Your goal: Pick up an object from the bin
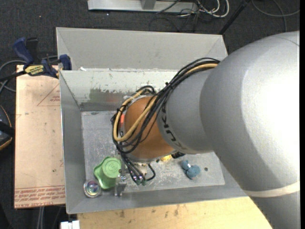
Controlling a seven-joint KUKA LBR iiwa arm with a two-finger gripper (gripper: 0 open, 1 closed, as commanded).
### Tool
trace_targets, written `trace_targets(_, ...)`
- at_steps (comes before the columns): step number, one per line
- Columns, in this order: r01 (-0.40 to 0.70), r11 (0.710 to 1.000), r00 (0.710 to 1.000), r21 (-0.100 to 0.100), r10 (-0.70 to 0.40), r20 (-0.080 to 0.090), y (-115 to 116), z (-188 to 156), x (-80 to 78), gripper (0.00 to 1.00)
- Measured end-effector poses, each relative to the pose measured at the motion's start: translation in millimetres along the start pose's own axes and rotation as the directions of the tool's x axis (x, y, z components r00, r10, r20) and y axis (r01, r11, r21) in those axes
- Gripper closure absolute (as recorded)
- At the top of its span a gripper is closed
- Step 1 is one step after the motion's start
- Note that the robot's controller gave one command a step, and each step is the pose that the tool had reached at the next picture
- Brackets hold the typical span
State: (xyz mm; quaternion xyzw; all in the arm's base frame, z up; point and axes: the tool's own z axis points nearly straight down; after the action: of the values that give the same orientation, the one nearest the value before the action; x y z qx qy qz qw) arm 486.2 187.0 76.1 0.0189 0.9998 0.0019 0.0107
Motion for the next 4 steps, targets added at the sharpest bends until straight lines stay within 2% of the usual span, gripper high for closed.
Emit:
trace_targets(1,0.0,1.0,1.0,-0.002,0.0,-0.001,1,-1,0.1,1.0)
trace_targets(2,-0.002,1.0,1.0,0.002,0.002,-0.018,1,-14,-0.9,1.0)
trace_targets(4,-0.002,1.0,1.0,0.001,0.002,-0.016,2,-96,-5.1,1.0)
